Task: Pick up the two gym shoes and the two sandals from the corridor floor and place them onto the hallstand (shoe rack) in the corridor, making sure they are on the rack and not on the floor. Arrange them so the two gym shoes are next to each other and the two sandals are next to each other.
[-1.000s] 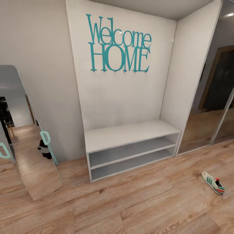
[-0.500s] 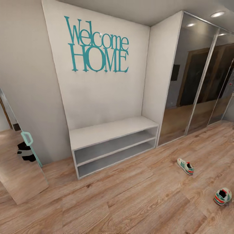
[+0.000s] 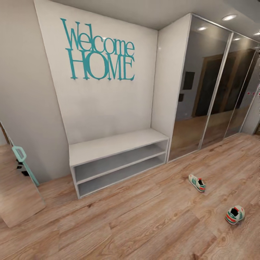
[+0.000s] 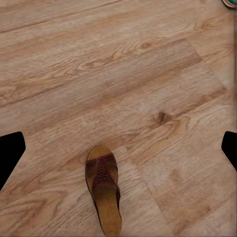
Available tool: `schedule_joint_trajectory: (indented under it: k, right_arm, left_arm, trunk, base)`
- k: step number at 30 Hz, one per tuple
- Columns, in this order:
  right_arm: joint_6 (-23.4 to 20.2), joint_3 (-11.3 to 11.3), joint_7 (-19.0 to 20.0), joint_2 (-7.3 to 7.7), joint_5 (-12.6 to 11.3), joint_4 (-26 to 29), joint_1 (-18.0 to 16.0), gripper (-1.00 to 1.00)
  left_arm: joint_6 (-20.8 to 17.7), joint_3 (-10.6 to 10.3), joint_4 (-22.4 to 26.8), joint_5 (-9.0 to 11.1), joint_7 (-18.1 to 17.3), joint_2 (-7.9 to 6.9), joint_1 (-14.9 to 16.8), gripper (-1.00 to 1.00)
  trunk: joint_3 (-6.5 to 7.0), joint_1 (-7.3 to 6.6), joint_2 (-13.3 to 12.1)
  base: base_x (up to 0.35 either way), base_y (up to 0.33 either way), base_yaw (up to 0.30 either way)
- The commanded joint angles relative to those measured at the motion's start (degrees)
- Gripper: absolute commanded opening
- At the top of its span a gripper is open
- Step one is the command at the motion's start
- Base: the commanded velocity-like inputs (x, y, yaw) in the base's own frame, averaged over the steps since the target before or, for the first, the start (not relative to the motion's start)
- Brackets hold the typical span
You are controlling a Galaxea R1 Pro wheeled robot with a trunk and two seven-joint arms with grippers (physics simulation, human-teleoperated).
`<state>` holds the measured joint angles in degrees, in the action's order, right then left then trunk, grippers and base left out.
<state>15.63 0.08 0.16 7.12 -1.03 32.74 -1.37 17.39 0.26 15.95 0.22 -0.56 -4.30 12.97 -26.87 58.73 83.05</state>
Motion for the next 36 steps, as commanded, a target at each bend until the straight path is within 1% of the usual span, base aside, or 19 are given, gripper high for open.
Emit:
schedule_joint_trajectory:
  k: [1,11,21,25,36]
  right_arm:
    - [0.2,0.0,0.0,0.0,-0.1,-0.1,0.0,1.0]
    - [0.2,0.0,0.0,-0.16,-0.1,0.0,0.0,1.0]
    - [0.2,0.0,-0.1,-0.26,-0.1,0.0,0.0,1.0]
    - [0.2,0.0,-0.2,-0.26,-0.1,0.0,0.0,1.0]
    - [0.2,0.0,-0.1,-0.26,-0.1,0.0,0.0,1.0]
  left_arm:
    - [0.2,0.0,0.0,0.0,-0.1,-0.01,0.0,1.0]
    - [0.2,0.1,0.0,0.0,-0.1,-0.01,0.0,1.0]
    - [0.2,0.1,0.0,0.0,-0.1,-0.03,0.0,1.0]
    - [0.2,0.2,0.0,0.1,-0.1,-0.08,0.0,1.0]
    - [0.2,0.2,0.0,0.1,-0.1,-0.1,0.0,1.0]
  trunk:
    - [-0.06,0.0,0.0]
    - [-0.06,0.0,0.0]
    - [-0.06,0.0,0.0]
    - [-0.06,0.0,0.0]
    - [-0.06,0.0,0.0]
  base:
    - [-0.003,-0.266,-0.001]
    - [-0.014,-0.266,0.0]
    - [-0.182,-0.208,0.0]
    - [-0.105,-0.071,0.0]
    - [-0.011,-0.007,0.0]
